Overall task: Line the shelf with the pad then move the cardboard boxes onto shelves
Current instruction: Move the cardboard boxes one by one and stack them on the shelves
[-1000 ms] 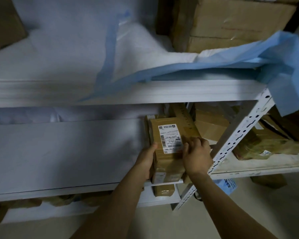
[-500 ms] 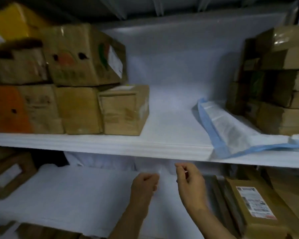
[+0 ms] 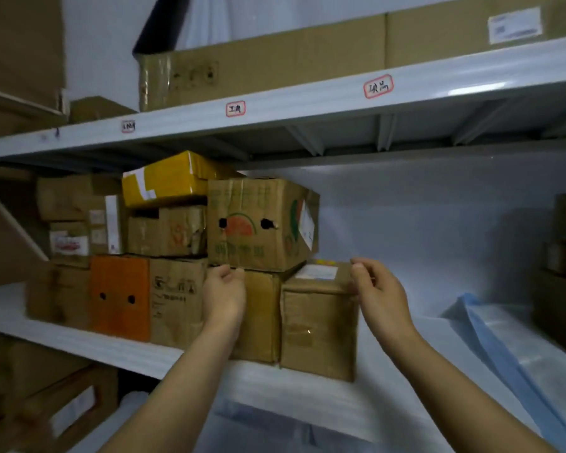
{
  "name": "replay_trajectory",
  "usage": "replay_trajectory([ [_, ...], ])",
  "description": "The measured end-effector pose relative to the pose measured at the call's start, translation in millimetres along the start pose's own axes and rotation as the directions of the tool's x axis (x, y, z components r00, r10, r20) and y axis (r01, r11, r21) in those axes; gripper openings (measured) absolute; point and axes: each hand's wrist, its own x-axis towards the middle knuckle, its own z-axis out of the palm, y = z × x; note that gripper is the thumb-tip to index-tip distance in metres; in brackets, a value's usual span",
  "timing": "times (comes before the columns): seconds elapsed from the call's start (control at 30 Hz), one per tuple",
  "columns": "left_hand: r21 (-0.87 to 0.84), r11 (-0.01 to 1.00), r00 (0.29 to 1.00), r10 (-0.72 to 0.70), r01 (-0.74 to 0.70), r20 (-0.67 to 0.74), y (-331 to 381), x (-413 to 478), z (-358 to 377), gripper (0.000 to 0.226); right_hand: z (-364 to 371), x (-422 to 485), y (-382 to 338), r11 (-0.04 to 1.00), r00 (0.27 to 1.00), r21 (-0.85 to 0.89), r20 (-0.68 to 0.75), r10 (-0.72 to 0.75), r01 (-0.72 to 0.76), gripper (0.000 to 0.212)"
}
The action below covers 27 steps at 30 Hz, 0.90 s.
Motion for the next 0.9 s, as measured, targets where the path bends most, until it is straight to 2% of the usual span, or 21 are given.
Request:
replay_trajectory([
  [0.07,0.005,1.000,0.997,0.027,-0.027,-0.073,18,33,1,0.041,18,27,-25,0.999,0.994,0.043,0.111,-0.008,0.003,0.029],
  [0.17,0.031,0.999,0.984,0.048,-0.043,-0.172,32,74,0,0.043,51,61,-49,0.997,0.954,0.064,0.299,0.025,-0.046,0.023],
  [0.2,0.047,0.998,0.981,0.052,-0.044,-0.186,34,84,0,0.043,63,71,-53,0.996,0.941,0.058,0.334,0.050,-0.073,0.026],
  [0.27,0.077,0.996,0.981,0.058,-0.045,-0.183,37,98,-1,0.044,86,91,-53,0.992,0.928,0.035,0.360,0.101,-0.122,0.046],
  [0.33,0.073,0.997,0.990,0.042,-0.032,-0.138,39,105,1,0.045,103,104,-49,0.987,0.926,0.005,0.347,0.148,-0.159,0.057],
  [0.5,0.056,0.998,0.999,0.034,-0.032,-0.018,34,117,5,0.047,117,110,-44,0.955,0.922,0.077,0.292,0.254,-0.288,0.067],
  [0.6,-0.083,0.996,0.997,0.028,-0.022,0.072,45,104,11,0.047,110,111,-48,0.923,0.918,0.159,0.257,0.303,-0.349,0.069],
  [0.7,-0.237,0.971,0.978,0.010,0.040,0.207,60,87,19,0.042,94,110,-58,0.917,0.930,0.208,0.218,0.295,-0.340,0.064],
  [0.9,-0.415,0.903,0.933,0.047,0.112,0.356,79,71,30,0.039,55,93,-77,0.894,0.938,0.293,0.174,0.299,-0.340,0.068],
])
